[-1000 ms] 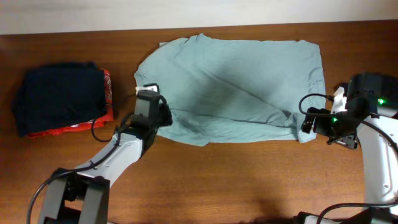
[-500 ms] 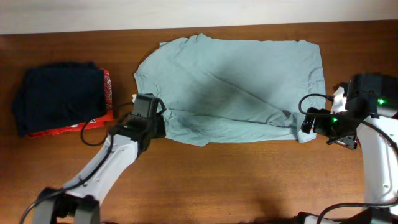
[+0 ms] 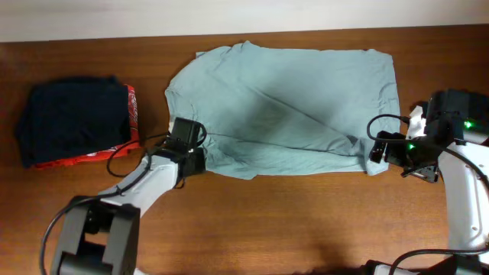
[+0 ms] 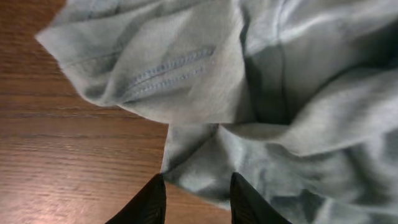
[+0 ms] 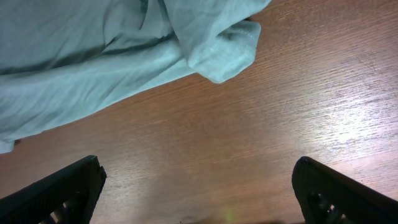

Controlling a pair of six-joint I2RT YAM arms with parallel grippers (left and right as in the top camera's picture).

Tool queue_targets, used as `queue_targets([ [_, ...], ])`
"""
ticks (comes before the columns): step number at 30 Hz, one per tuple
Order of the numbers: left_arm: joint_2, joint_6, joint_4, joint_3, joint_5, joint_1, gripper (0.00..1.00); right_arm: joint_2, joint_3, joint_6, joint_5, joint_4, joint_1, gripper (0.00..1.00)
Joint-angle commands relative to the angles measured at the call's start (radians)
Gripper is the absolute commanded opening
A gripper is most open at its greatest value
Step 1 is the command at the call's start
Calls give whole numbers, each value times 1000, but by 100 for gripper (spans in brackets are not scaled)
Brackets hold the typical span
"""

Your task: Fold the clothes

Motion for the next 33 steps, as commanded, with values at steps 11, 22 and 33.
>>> queue_targets([
  [11,121,12,65,11,19,2,20,-9,-5,8,-14,11,-5,100],
  [22,30,12,-124,114,56,2,0,-9,-5,8,-14,19,-5,100],
  [33,-232,11,-471,383,52,2,0,-8,-11,8,-27,16,-5,100],
])
